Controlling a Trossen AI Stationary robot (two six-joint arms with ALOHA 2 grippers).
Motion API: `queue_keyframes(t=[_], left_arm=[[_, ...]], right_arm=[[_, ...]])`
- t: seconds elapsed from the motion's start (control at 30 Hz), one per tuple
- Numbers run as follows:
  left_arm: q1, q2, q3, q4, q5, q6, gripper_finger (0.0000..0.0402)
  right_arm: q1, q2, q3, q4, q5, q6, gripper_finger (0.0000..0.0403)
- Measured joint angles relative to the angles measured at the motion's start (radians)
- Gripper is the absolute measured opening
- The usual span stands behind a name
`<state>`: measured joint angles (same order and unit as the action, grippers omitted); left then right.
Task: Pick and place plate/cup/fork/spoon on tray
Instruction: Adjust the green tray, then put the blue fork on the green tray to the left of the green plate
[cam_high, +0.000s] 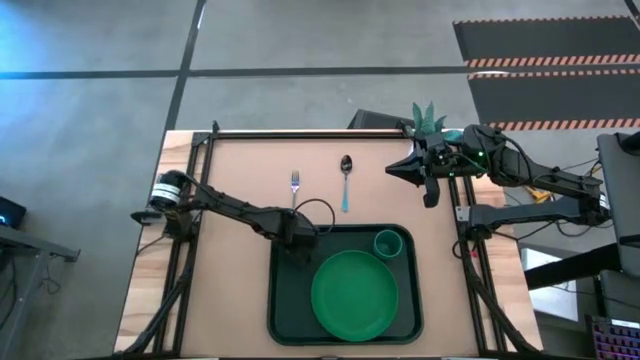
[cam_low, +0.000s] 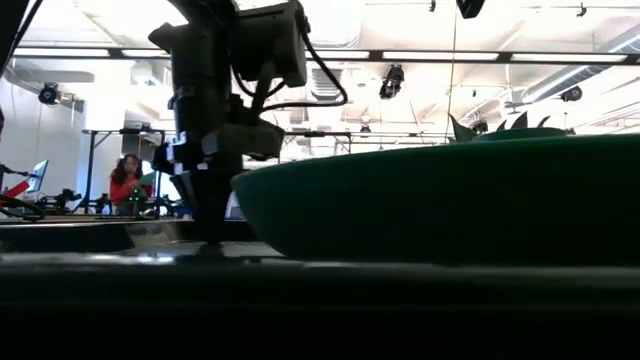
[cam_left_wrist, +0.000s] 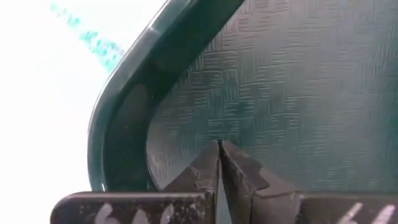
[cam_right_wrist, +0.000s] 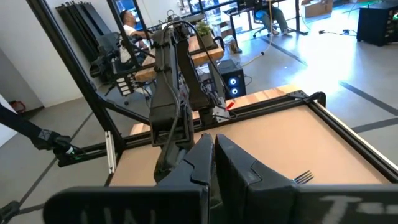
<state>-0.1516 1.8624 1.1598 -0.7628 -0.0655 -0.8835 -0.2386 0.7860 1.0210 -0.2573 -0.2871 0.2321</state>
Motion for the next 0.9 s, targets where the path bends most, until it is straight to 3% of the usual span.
queue_keyframes(t=[0.53,0.67,0.9], left_arm=[[0.007,-0.013,-0.009,-0.127,-0.001,0.06,0.0],[0.008,-0.06,0.011,-0.129,-0.121,0.057,0.0],[0.072,-0.263,0.032,-0.116,-0.316,-0.019,0.0]], right_arm=[[0.0,0.0,0.0,0.0,0.0,-0.01,0.0009],[0.0,0.0,0.0,0.0,0.001,-0.016,0.0009],[0.0,0.002,0.0,0.006,0.003,-0.016,0.0009]])
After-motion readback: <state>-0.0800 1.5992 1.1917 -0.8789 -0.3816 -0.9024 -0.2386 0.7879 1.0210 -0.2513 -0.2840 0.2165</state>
